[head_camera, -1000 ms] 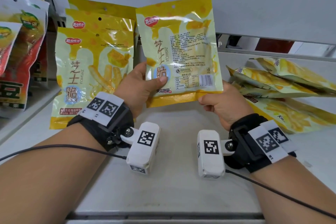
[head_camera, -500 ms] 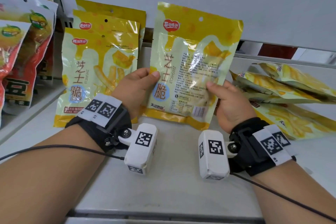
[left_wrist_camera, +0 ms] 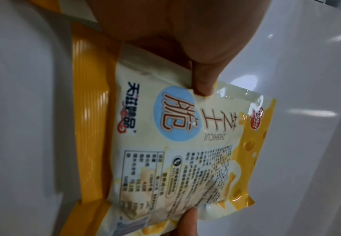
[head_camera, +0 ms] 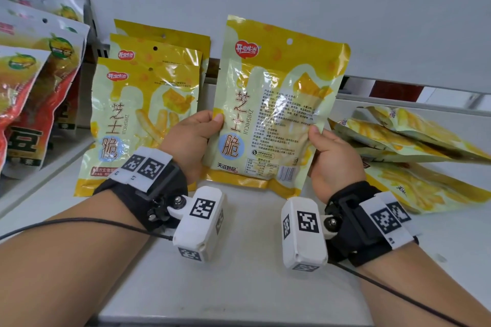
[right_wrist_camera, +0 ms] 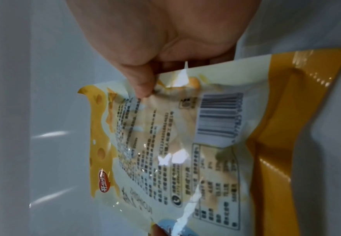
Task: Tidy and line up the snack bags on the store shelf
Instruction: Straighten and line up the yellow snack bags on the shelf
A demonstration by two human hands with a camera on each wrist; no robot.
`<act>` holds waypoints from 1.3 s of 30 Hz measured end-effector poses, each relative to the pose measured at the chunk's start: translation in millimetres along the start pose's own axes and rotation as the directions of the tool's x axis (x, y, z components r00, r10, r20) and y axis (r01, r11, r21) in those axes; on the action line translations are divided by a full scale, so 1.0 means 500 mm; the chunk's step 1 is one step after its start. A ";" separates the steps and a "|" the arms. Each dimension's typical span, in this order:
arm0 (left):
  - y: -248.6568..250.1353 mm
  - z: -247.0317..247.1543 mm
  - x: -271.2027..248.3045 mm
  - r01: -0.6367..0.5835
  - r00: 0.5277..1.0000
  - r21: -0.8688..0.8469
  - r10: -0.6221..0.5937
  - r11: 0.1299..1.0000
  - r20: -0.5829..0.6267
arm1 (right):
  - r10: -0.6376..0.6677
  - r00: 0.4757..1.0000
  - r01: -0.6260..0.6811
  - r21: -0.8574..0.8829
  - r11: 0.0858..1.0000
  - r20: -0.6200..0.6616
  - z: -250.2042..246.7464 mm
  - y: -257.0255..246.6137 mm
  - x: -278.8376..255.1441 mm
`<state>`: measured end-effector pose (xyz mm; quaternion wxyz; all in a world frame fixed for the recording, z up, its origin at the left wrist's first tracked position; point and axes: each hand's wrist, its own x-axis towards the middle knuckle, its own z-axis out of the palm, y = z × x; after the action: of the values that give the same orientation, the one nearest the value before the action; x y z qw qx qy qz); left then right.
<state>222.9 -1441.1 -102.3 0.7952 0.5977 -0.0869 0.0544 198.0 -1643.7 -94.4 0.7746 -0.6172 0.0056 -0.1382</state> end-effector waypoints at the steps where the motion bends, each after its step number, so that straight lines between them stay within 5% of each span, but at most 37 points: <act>1: -0.002 -0.002 0.002 -0.003 1.000 0.004 0.003 1.000 -0.002 | 0.009 1.000 -0.009 0.004 1.000 0.000 0.000 0.000 0.001; 7: -0.006 -0.013 0.005 -0.039 0.999 0.037 0.039 0.999 0.001 | -0.084 0.995 0.082 0.051 0.995 0.045 0.000 -0.017 0.006; 13: 0.013 0.004 -0.006 -0.098 0.985 -0.047 0.103 0.994 0.140 | -0.153 0.986 0.145 0.107 0.984 0.068 0.016 -0.028 0.004; 16: 0.027 0.003 -0.004 -0.166 0.982 -0.106 0.175 0.980 0.077 | -0.154 0.985 0.145 0.109 0.983 0.076 0.027 -0.030 0.004; 27: 0.042 -0.007 0.011 -0.108 0.994 -0.296 0.095 0.949 -0.056 | -0.081 0.996 0.079 0.042 0.996 0.045 0.056 -0.033 0.011; 36: 0.033 -0.017 0.017 -0.061 0.996 -0.302 0.039 0.951 -0.078 | -0.229 0.952 0.188 -0.201 0.961 -0.204 0.044 -0.037 0.008; 39: 0.039 -0.011 0.012 -0.019 0.998 -0.354 -0.002 0.935 -0.061 | -0.209 0.967 0.164 -0.275 0.947 -0.144 0.050 -0.042 -0.005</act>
<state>225.4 -1430.5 -84.2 0.8918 0.4424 -0.0739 0.0592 195.8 -1623.3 -68.8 0.6665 -0.6973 0.0317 -0.2617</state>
